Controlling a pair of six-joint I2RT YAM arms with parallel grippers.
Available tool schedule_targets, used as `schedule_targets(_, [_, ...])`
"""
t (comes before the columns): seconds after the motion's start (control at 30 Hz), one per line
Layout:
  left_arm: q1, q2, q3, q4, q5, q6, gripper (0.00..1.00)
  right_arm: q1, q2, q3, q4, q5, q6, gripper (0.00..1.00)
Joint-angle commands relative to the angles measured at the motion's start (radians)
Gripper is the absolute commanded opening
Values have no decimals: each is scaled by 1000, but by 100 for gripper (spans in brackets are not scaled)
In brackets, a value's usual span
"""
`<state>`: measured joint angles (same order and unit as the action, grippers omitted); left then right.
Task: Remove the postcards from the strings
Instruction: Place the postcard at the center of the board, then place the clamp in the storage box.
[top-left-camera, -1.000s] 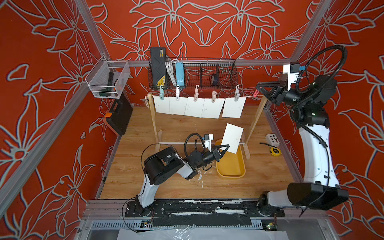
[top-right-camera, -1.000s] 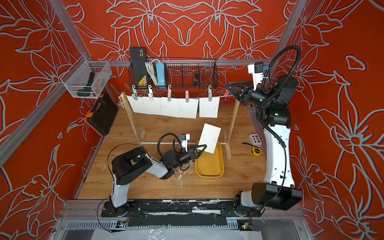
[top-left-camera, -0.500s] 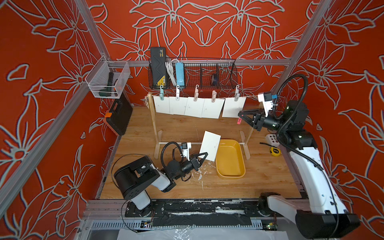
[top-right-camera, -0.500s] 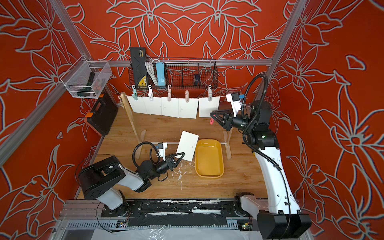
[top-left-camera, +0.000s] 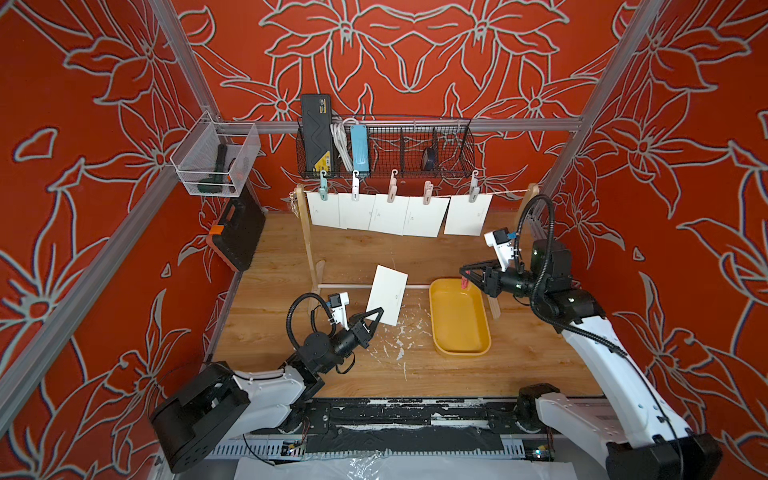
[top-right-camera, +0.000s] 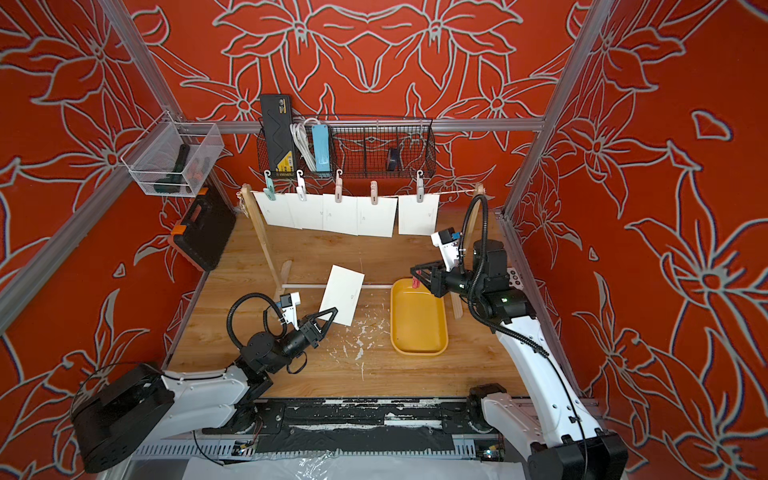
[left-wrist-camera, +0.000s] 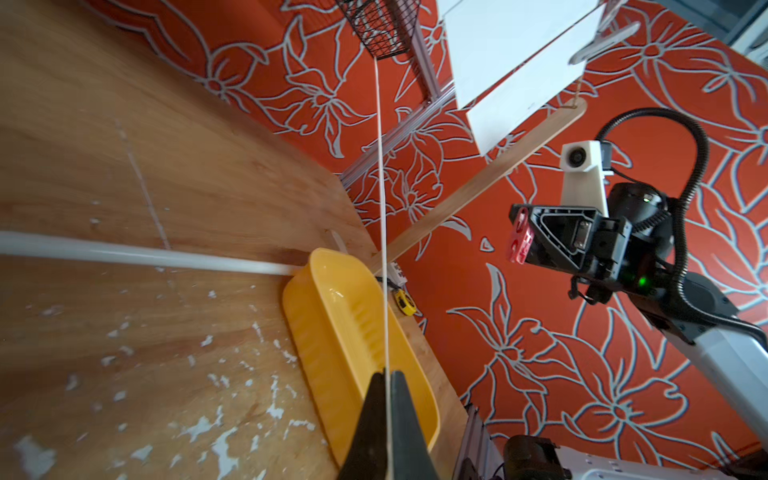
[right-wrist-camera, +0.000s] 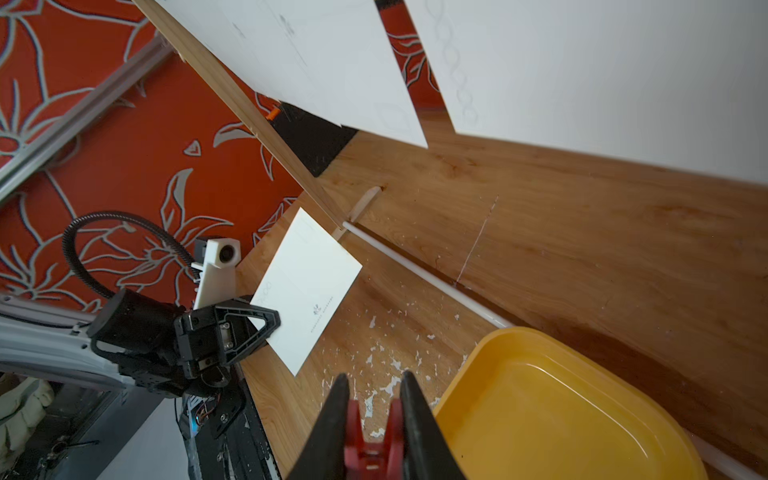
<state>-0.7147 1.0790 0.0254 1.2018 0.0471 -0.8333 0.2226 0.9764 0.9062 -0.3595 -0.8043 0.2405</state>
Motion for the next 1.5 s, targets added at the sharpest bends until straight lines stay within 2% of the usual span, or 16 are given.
schedule_targets(0.0, [16, -63, -4, -206, -46, 11, 0, 32, -22, -72, 37, 97, 25, 21])
schedule_targets(0.07, [30, -82, -2, -273, -69, -4, 0, 44, -22, -113, 58, 121, 40, 22])
schedule_targets(0.37, [82, -18, 1, -324, -95, -63, 0, 86, 30, -250, 137, 232, 74, 21])
schedule_targets(0.77, [139, 18, 5, -419, -144, -125, 0, 102, 121, -296, 190, 301, 103, 22])
schedule_targets(0.8, [141, 21, 12, -442, -149, -129, 2, 104, 127, -295, 191, 309, 103, 22])
schedule_targets(1.0, [144, -9, 27, -556, -177, -154, 43, 107, 153, -300, 191, 340, 101, 22])
schedule_targets(1.1, [144, -51, 37, -631, -185, -158, 54, 108, 167, -302, 196, 353, 102, 23])
schedule_targets(1.23, [144, -137, 56, -754, -192, -163, 65, 110, 194, -302, 196, 375, 105, 25])
schedule_targets(1.33, [143, -191, 68, -832, -202, -161, 66, 118, 223, -294, 177, 405, 106, 26])
schedule_targets(1.4, [144, -211, 95, -905, -203, -160, 72, 125, 242, -293, 175, 418, 108, 27])
schedule_targets(1.47, [144, -221, 107, -929, -187, -140, 73, 132, 256, -294, 175, 436, 113, 29])
